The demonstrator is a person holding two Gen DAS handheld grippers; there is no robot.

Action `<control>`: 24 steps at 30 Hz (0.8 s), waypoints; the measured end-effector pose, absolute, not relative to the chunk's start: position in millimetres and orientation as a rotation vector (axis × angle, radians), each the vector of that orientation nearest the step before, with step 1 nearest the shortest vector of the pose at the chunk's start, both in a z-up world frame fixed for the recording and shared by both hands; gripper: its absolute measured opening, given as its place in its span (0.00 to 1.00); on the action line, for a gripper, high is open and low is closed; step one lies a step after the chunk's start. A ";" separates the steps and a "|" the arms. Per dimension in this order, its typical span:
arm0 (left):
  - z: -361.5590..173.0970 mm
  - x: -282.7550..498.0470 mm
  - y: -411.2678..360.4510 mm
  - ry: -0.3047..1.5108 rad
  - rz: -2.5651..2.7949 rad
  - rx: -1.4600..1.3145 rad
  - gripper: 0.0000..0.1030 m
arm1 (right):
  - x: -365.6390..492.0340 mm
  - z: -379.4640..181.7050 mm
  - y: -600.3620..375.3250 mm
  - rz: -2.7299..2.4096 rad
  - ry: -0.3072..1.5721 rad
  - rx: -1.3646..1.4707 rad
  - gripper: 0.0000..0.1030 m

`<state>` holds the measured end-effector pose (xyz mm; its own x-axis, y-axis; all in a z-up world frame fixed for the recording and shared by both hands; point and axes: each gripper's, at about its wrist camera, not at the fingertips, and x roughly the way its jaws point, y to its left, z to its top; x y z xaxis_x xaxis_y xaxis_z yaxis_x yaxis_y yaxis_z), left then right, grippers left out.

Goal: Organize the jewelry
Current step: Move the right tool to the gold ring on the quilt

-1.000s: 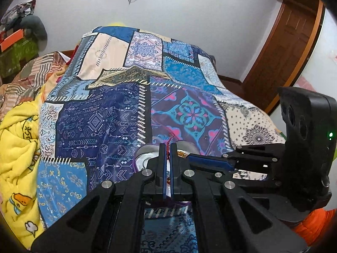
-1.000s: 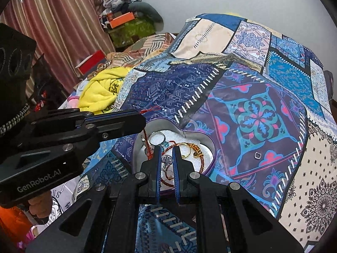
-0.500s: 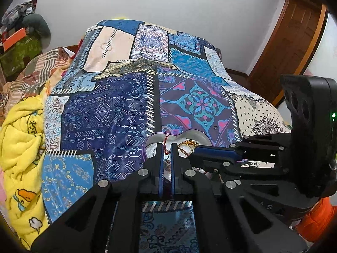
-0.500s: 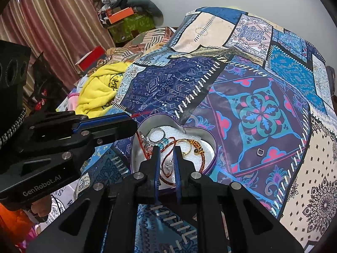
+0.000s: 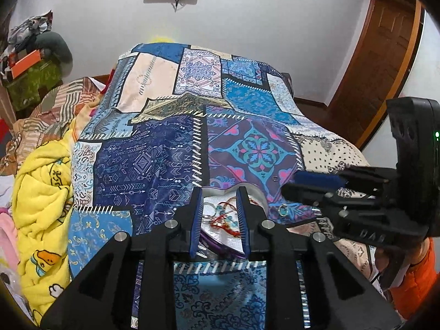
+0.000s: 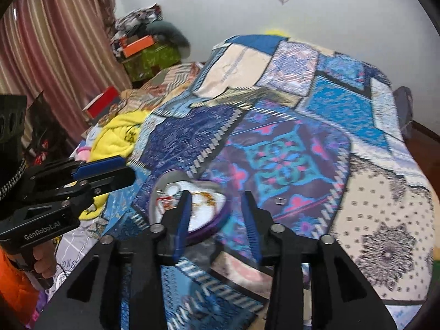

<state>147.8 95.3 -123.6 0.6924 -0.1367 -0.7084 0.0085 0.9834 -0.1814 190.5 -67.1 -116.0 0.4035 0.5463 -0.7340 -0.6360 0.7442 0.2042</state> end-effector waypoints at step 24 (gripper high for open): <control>-156.3 162.4 49.1 0.905 -0.151 -0.095 0.24 | 207.7 -199.5 -75.0 0.727 1.037 -0.186 0.36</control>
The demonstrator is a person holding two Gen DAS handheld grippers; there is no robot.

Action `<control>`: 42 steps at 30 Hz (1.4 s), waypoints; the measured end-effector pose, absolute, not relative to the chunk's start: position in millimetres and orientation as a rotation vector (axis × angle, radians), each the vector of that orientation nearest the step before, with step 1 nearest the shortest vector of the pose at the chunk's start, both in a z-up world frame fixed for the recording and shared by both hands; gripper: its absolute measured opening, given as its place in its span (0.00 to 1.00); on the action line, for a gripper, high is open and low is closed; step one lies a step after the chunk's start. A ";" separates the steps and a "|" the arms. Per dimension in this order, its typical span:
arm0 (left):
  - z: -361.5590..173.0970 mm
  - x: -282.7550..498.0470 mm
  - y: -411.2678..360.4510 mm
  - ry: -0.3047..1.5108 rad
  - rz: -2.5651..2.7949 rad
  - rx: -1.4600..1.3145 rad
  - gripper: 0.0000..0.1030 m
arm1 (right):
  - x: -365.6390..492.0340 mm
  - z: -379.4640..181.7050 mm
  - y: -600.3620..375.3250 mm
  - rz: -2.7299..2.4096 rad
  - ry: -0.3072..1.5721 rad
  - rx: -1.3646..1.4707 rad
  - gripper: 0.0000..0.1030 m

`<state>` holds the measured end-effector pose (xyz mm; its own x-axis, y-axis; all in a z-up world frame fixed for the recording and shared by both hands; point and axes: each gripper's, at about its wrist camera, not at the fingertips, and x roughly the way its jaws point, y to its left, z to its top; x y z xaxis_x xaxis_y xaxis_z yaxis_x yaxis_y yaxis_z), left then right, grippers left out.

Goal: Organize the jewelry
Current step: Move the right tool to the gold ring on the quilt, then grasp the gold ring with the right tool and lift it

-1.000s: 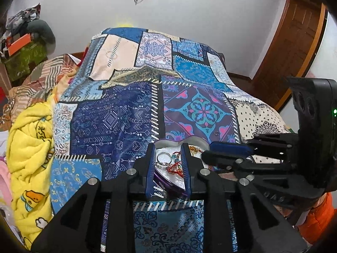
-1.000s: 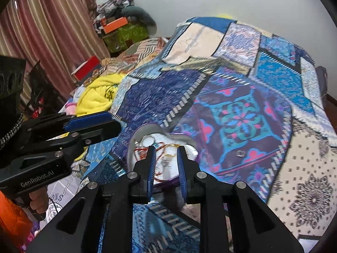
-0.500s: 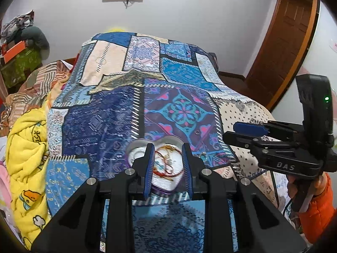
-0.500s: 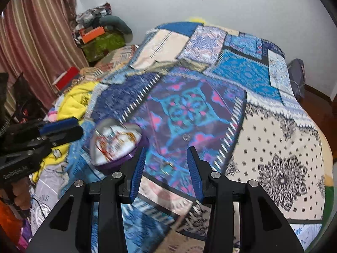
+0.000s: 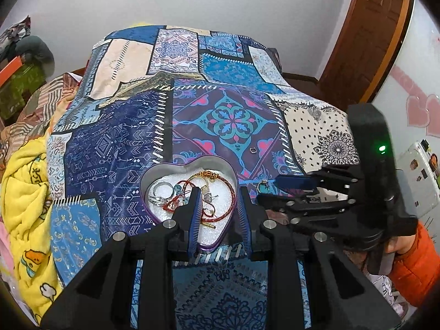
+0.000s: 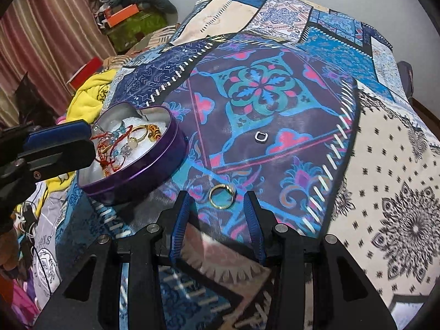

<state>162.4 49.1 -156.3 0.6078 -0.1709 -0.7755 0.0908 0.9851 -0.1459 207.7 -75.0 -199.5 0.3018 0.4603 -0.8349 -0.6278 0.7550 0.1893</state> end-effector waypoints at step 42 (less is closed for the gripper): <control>-223.4 262.8 -56.0 1.116 -0.330 0.045 0.19 | 241.3 -175.7 -181.9 0.583 0.918 0.020 0.08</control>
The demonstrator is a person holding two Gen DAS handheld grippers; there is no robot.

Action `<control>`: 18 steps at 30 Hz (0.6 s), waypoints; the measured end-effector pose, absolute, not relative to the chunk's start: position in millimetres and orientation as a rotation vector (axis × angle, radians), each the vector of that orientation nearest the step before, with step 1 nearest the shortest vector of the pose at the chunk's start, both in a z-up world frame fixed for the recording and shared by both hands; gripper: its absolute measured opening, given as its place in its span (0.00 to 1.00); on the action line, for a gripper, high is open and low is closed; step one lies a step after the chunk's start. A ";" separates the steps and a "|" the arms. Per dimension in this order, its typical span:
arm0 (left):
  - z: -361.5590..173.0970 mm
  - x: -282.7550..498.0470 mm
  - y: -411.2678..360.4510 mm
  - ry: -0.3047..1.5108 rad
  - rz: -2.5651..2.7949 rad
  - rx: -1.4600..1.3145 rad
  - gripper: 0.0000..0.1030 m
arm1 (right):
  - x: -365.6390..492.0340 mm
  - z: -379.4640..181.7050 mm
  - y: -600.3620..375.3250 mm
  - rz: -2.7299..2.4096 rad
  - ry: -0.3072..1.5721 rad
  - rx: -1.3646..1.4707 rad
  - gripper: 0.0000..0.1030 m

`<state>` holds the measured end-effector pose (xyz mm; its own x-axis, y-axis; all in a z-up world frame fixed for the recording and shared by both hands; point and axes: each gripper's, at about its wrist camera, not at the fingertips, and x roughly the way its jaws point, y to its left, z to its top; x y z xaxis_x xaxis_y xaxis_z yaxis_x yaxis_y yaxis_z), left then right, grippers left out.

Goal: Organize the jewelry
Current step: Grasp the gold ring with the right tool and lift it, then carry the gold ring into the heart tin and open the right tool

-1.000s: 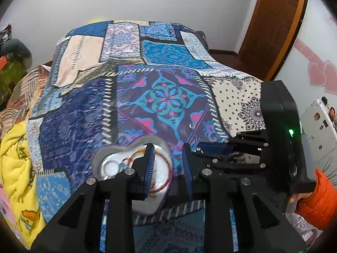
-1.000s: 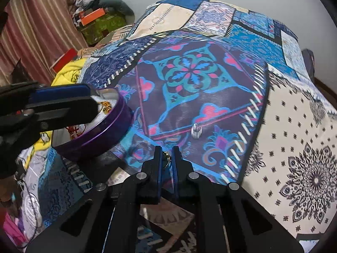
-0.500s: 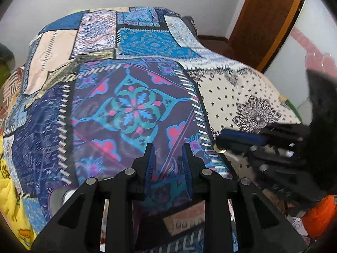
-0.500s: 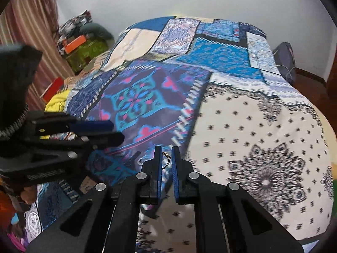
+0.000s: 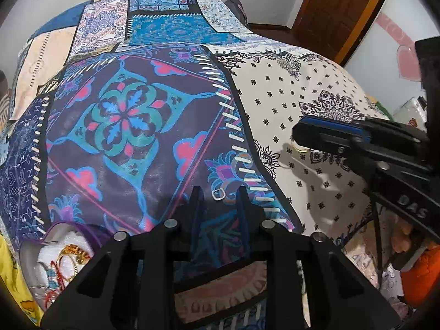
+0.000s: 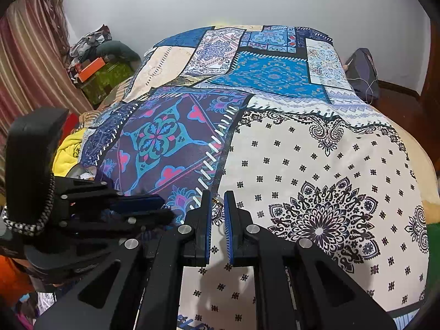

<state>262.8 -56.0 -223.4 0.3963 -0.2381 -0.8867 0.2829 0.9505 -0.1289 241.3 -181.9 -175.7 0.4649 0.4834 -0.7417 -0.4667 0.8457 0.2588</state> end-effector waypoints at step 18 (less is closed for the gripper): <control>-165.4 222.6 -24.4 0.946 -0.244 -0.004 0.08 | 221.0 -134.0 -148.9 0.637 0.842 -0.034 0.07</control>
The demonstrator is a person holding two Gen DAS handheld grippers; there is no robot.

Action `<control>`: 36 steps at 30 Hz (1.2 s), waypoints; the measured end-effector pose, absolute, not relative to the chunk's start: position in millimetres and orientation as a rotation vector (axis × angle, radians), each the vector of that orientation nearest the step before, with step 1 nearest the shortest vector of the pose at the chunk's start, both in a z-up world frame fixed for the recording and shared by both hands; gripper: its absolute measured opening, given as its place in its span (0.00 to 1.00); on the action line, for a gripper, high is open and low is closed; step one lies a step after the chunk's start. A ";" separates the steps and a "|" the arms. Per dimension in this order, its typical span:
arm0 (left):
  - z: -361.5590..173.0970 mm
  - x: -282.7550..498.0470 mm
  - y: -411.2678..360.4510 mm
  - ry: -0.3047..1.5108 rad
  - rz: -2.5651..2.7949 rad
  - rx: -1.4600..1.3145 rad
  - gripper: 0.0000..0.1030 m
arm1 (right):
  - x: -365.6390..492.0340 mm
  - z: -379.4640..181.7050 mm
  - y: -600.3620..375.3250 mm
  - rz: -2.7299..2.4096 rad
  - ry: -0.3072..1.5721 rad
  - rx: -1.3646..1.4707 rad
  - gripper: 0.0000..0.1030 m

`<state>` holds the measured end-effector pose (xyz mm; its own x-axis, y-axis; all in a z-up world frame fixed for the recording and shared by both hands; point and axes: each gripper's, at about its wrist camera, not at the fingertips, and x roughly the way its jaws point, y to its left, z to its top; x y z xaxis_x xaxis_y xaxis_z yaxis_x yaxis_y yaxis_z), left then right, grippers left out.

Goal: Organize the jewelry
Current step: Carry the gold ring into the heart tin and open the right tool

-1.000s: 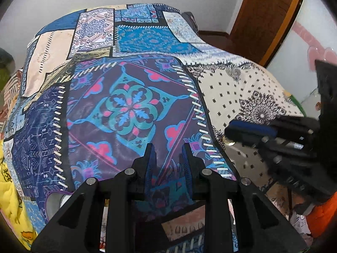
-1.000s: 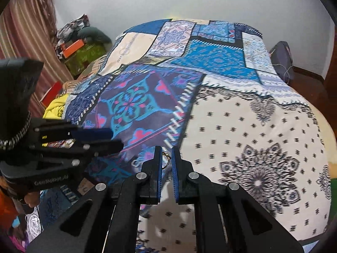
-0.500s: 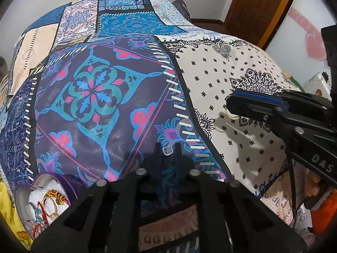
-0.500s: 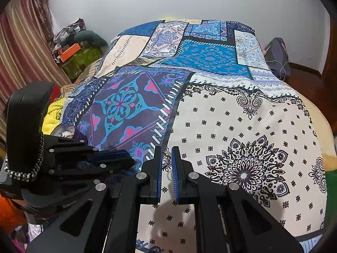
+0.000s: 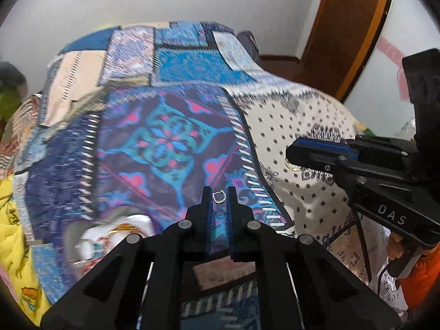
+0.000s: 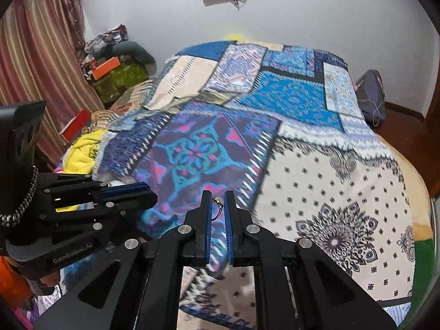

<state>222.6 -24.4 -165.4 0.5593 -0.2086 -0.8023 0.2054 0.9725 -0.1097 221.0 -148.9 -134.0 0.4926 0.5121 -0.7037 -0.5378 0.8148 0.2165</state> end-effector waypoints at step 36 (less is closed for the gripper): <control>-134.8 154.7 92.3 0.827 -0.138 -0.153 0.08 | 192.4 -131.6 -29.5 0.795 0.867 -0.116 0.07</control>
